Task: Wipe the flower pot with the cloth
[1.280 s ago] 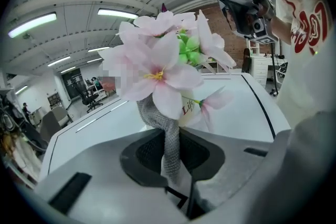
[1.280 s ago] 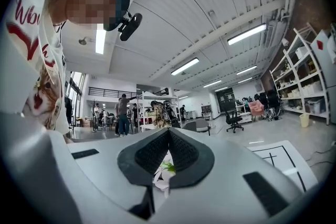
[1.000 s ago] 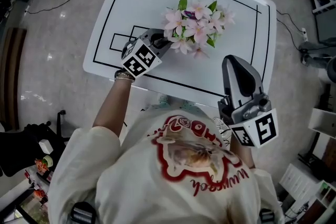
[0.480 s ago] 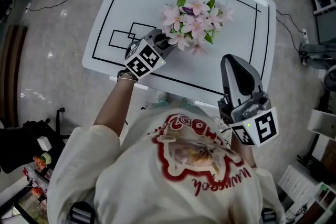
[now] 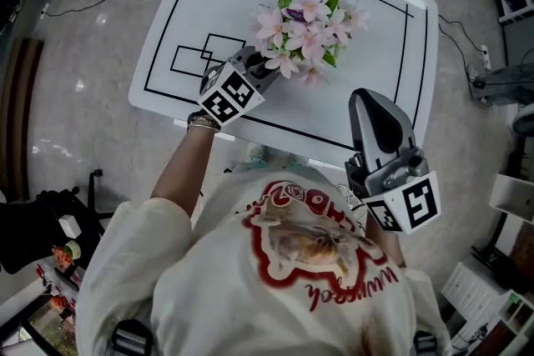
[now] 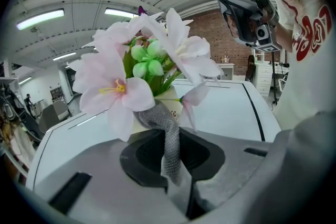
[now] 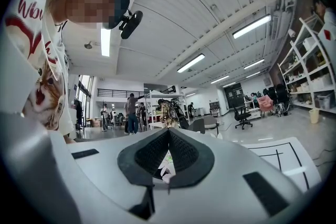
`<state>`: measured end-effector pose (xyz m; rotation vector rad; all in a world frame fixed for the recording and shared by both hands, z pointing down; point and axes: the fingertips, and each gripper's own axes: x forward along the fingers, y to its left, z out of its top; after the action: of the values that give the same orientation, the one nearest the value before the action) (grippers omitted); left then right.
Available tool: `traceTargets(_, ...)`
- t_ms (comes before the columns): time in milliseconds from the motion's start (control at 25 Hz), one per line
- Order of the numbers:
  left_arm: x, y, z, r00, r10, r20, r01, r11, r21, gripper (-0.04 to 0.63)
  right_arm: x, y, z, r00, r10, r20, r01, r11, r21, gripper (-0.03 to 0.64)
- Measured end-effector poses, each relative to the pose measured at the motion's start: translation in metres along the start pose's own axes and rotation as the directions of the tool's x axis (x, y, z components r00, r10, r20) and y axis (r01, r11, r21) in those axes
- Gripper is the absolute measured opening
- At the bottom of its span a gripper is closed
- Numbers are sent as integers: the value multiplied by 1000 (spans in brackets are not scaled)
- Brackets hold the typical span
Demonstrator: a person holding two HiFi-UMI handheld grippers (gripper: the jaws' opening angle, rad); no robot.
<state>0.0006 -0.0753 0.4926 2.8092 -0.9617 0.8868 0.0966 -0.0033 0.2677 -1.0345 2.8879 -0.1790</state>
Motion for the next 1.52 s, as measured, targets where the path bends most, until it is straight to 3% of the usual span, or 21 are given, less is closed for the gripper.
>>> traceTargets(480,6,-18,14,1000,-4,3,4,1000,30,58,-5,-3,0,1000,15,1,-15,1000,1,-1)
traceTargets(1240,16,-40,23,999,-37,16,37,999,18,58,-8,-4,1,999,45,-7,-45,999,-1,0)
traceTargets(1520,9,-58,31,995,-92,49,89,994,60,57,-9,-2,6,999,50,-2,-50,999,-10,-1)
